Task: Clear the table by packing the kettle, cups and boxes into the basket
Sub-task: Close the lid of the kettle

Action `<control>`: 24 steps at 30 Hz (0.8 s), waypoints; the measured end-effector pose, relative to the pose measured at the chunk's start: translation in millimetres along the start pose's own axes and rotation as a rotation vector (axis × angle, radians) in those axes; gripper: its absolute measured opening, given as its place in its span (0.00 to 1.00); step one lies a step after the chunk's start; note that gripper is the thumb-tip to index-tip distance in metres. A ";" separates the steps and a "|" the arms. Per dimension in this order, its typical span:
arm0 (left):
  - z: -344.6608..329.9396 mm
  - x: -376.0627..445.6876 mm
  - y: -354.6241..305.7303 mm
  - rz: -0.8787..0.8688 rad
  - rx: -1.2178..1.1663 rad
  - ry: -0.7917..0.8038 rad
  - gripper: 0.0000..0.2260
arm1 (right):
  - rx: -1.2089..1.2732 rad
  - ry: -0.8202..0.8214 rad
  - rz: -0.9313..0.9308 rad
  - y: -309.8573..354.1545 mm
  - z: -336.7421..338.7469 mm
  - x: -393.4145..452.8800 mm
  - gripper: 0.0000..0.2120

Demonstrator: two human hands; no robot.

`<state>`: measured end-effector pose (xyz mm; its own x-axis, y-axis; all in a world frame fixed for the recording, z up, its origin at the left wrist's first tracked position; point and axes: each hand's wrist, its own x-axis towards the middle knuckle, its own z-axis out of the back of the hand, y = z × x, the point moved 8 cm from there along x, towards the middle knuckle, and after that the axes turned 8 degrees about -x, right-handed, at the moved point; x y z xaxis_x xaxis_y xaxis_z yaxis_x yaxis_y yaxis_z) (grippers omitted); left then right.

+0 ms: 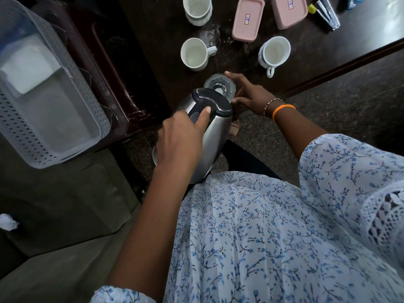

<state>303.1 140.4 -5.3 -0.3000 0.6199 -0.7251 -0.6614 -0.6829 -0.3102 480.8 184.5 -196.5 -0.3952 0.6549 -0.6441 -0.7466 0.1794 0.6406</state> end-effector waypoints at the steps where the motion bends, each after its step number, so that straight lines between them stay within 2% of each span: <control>1: -0.1 0.0 0.0 -0.001 -0.002 0.001 0.27 | 0.001 -0.001 0.000 -0.1 0.3 0.2 0.35; 24: 3.2 7.8 0.0 -0.061 0.001 -0.040 0.26 | 0.004 -0.008 0.003 0.3 0.8 1.1 0.35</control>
<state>298.6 146.5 -9.0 -0.2866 0.6751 -0.6798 -0.6798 -0.6433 -0.3523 480.5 185.8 -196.7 -0.3930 0.6614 -0.6388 -0.7431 0.1807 0.6443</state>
